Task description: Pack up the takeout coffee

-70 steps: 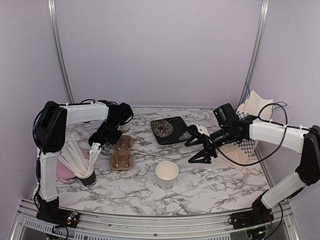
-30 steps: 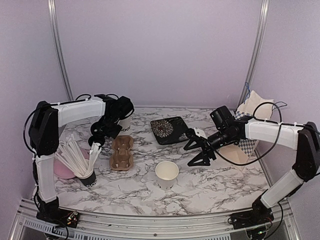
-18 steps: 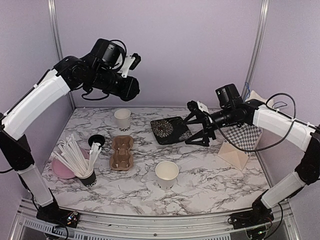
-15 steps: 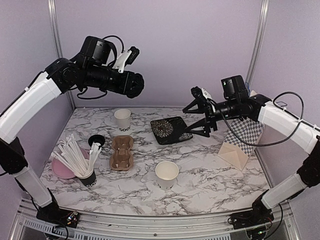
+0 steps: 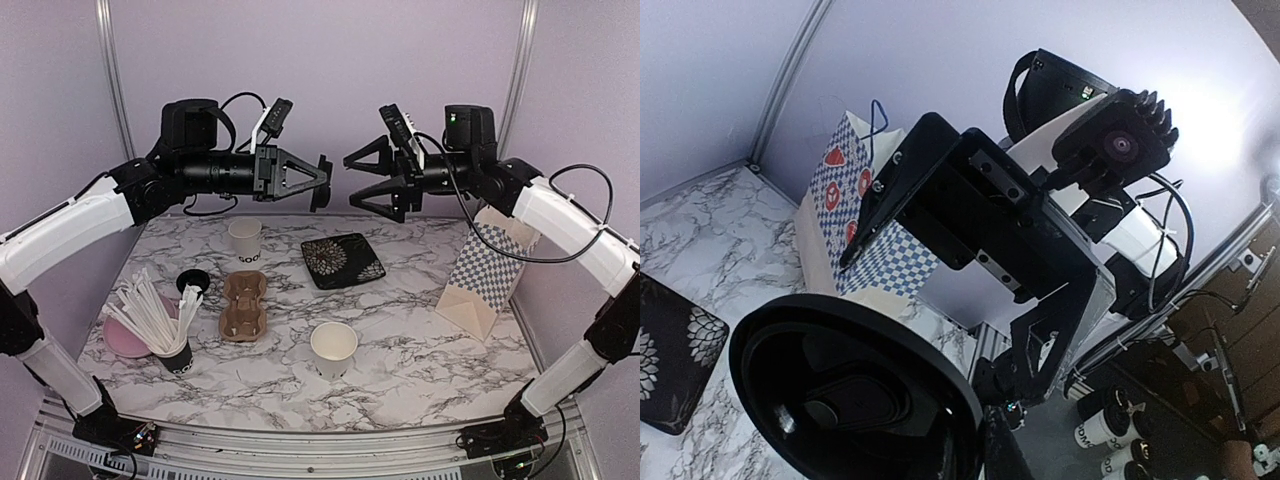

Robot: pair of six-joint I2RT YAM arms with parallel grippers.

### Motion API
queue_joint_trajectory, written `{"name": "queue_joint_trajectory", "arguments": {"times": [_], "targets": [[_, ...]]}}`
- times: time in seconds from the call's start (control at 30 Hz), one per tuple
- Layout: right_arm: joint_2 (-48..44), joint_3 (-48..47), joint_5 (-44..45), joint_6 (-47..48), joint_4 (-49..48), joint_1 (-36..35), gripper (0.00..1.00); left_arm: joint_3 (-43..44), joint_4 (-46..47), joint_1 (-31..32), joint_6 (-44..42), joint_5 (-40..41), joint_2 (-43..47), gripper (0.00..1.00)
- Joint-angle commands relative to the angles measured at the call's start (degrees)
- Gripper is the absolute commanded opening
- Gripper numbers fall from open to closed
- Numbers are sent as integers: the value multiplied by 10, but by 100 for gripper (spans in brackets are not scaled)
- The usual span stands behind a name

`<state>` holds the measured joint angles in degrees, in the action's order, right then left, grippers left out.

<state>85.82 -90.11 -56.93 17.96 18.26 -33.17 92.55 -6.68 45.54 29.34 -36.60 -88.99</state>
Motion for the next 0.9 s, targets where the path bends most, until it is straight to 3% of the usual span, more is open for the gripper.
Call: {"name": "queue_joint_trajectory", "arguments": {"times": [0.0, 0.87], "targets": [[16, -32, 25, -14, -16, -28, 98, -21, 143, -1, 79, -52, 32, 6], [15, -70, 120, -29, 0, -58, 91, -41, 157, -1, 104, -21, 41, 5]]}}
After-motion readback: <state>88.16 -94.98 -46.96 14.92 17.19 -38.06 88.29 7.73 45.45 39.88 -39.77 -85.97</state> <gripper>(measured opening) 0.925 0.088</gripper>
